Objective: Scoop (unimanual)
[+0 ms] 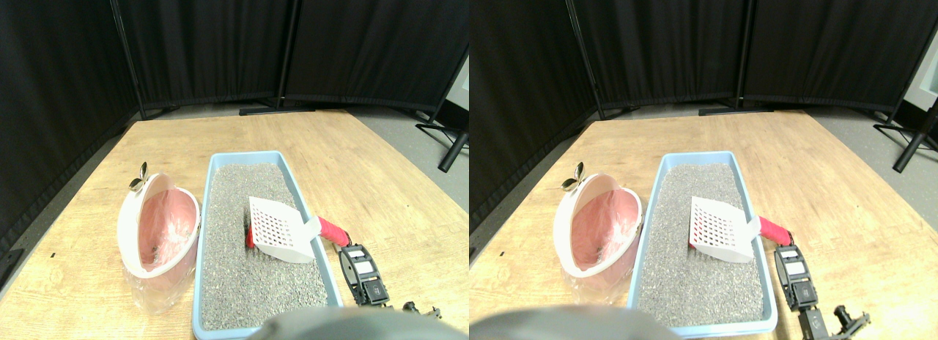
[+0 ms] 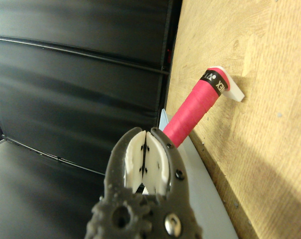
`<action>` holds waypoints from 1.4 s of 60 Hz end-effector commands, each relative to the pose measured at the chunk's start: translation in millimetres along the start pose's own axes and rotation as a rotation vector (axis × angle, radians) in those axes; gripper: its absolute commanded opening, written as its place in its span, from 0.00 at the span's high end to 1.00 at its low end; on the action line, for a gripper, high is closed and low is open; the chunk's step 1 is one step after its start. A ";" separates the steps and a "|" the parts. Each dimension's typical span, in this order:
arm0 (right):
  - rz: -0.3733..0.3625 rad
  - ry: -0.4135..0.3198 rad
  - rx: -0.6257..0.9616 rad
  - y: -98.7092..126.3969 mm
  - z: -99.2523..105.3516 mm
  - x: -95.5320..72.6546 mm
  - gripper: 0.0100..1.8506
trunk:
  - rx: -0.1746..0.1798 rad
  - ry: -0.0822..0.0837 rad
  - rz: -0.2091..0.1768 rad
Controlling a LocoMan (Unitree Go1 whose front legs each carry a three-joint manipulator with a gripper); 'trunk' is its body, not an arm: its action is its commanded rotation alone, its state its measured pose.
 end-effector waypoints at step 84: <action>0.040 0.021 0.304 -13.4 -35.5 39.5 0.54 | -0.015 0.018 -0.016</action>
